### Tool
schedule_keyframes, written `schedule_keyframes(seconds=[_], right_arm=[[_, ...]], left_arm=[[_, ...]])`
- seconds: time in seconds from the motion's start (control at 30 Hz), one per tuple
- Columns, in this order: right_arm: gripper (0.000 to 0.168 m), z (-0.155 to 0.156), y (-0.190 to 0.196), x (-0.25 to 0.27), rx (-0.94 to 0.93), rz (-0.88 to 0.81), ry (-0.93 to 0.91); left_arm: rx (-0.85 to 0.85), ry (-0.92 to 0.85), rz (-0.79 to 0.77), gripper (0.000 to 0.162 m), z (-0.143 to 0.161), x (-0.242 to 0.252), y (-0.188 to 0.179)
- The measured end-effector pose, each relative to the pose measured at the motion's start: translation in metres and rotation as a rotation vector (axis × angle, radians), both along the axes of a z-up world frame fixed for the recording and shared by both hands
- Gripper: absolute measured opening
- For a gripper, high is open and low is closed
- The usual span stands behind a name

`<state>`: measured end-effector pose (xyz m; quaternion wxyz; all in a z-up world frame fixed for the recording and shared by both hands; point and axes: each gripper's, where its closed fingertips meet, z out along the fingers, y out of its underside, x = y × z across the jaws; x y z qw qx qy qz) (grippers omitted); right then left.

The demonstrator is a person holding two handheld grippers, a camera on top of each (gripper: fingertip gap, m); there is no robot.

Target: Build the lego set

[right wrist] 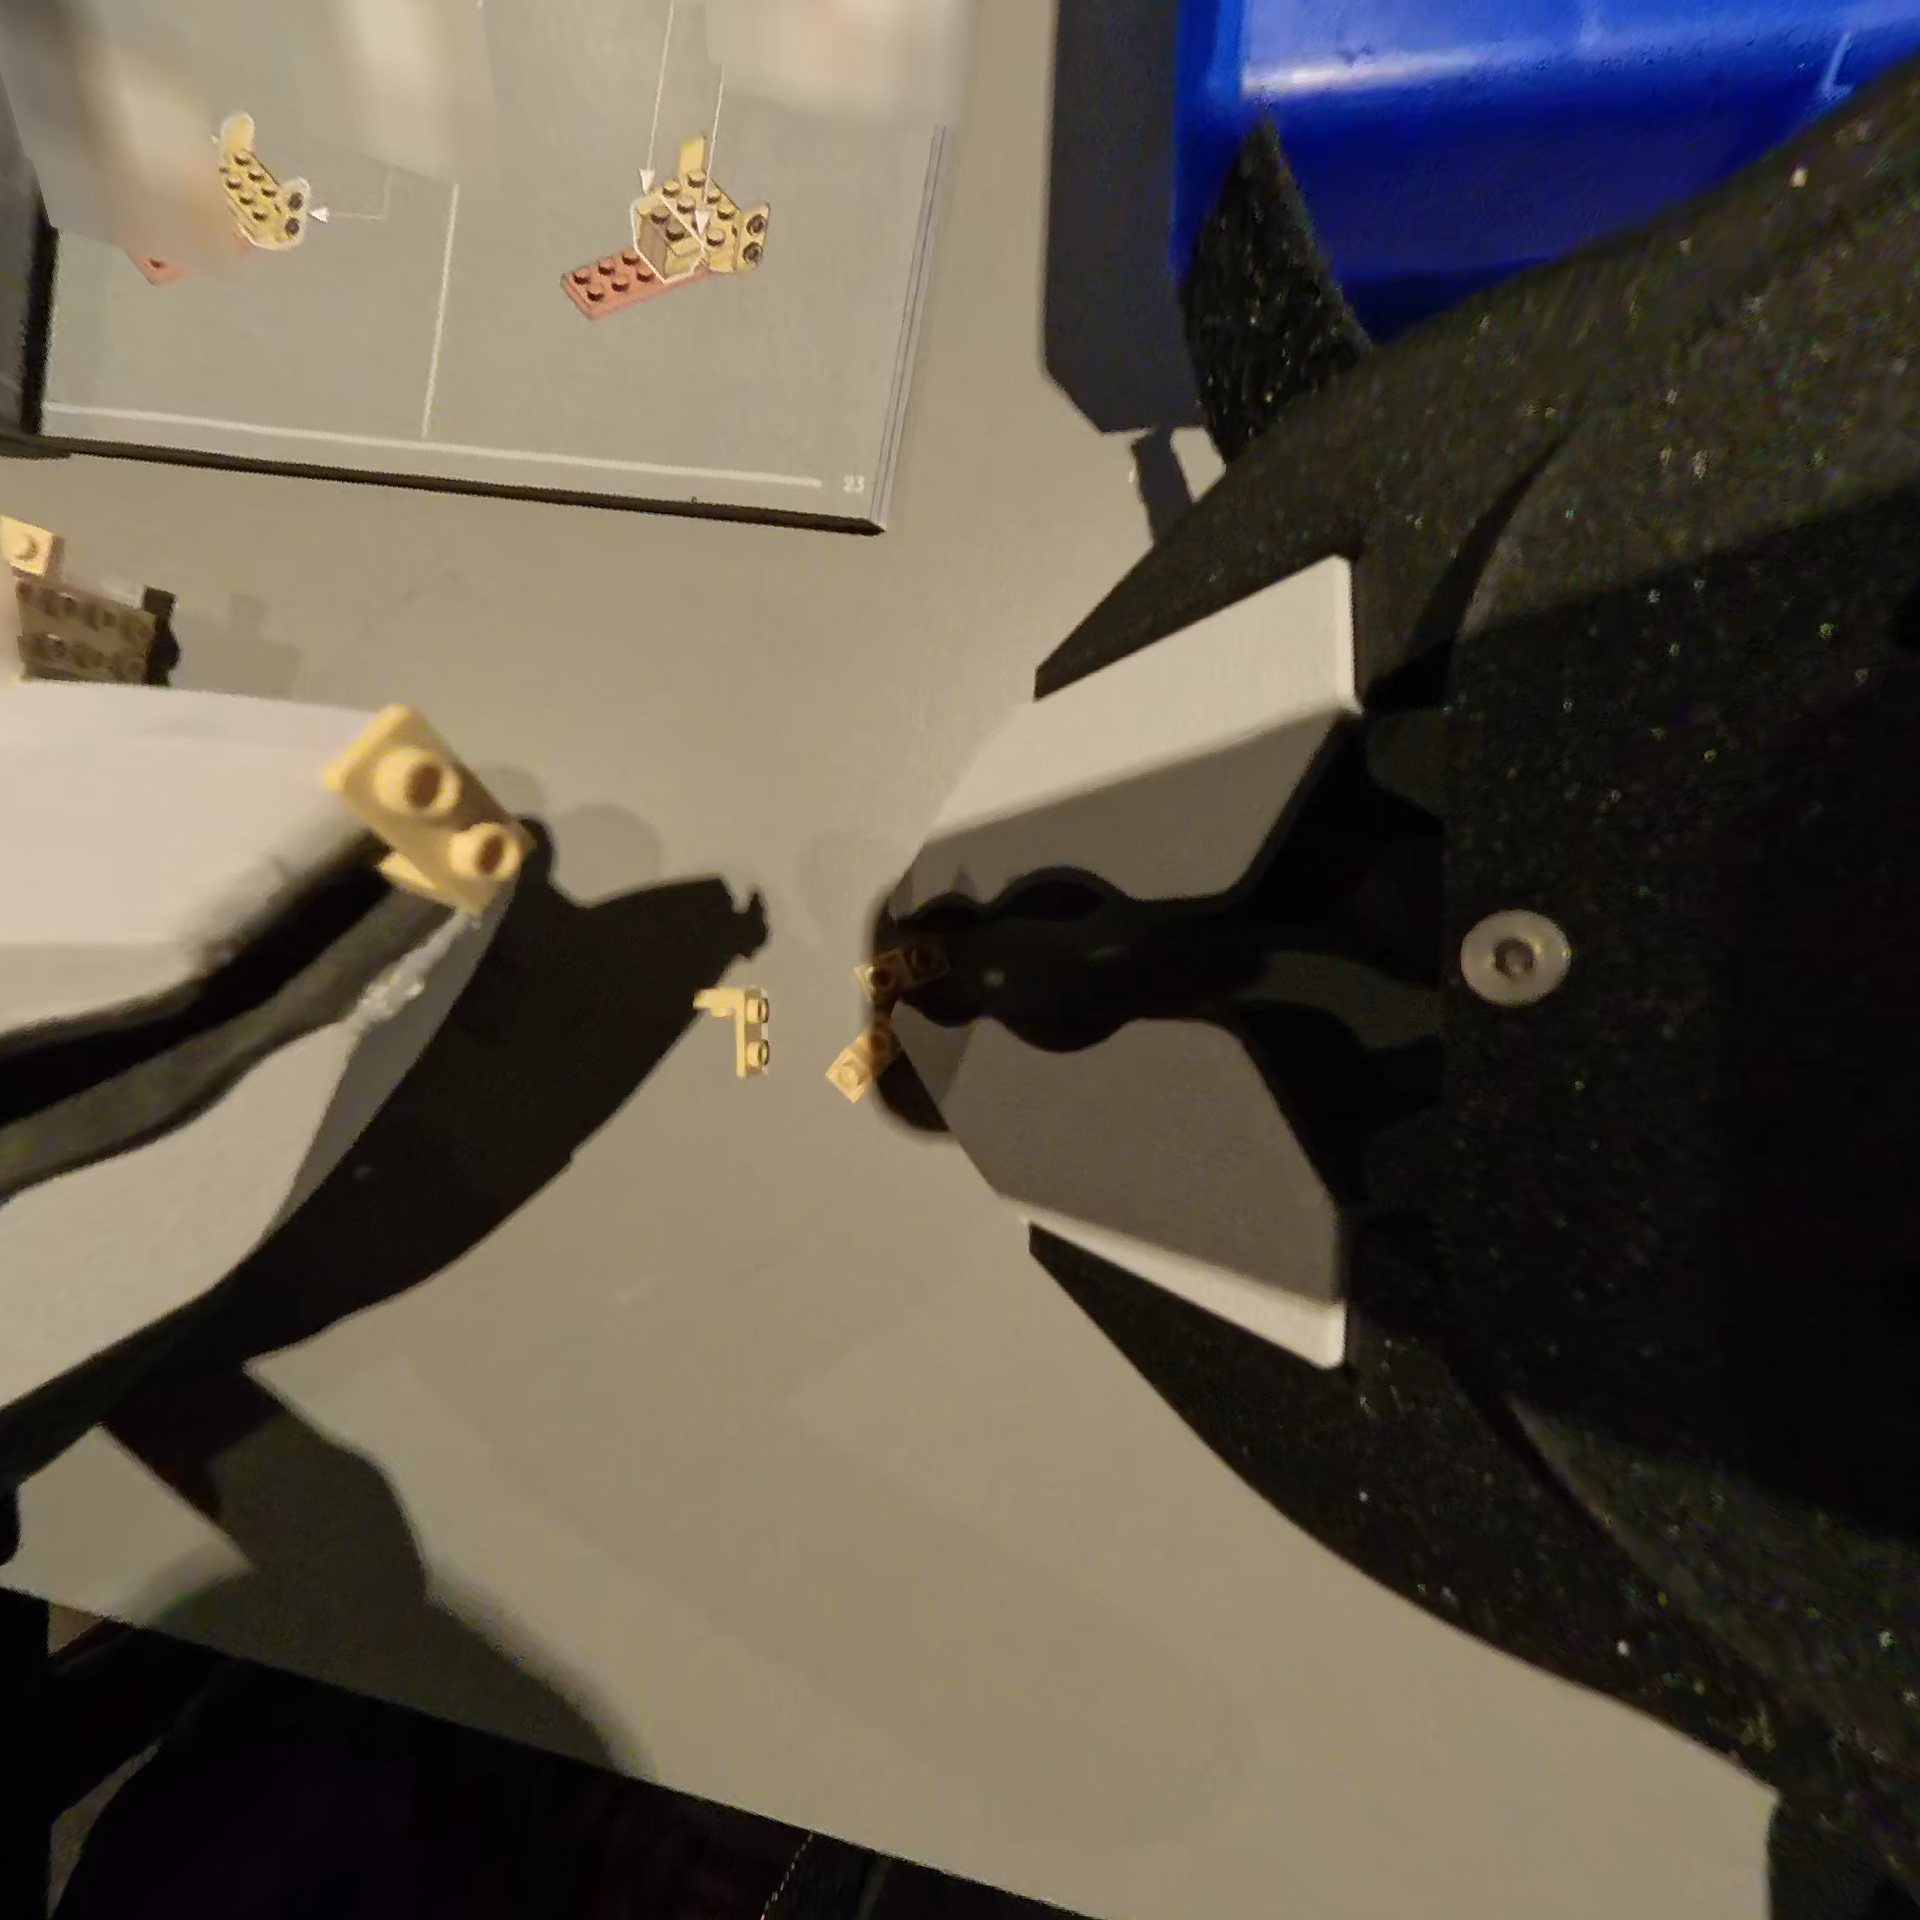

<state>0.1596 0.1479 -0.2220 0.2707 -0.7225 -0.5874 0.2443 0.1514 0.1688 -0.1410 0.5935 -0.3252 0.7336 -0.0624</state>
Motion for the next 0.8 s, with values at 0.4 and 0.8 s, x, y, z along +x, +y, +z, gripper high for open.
schedule_keyframes(seconds=[0.4,0.8], right_arm=[[0.008,0.01,-0.001,-0.005,-0.031,0.0,0.078],[0.008,0.068,-0.003,-0.011,-0.227,-0.018,0.499]], left_arm=[[-0.05,-0.015,-0.012,0.004,0.001,0.0,0.0],[-0.48,-0.063,-0.19,0.004,0.015,-0.009,-0.018]])
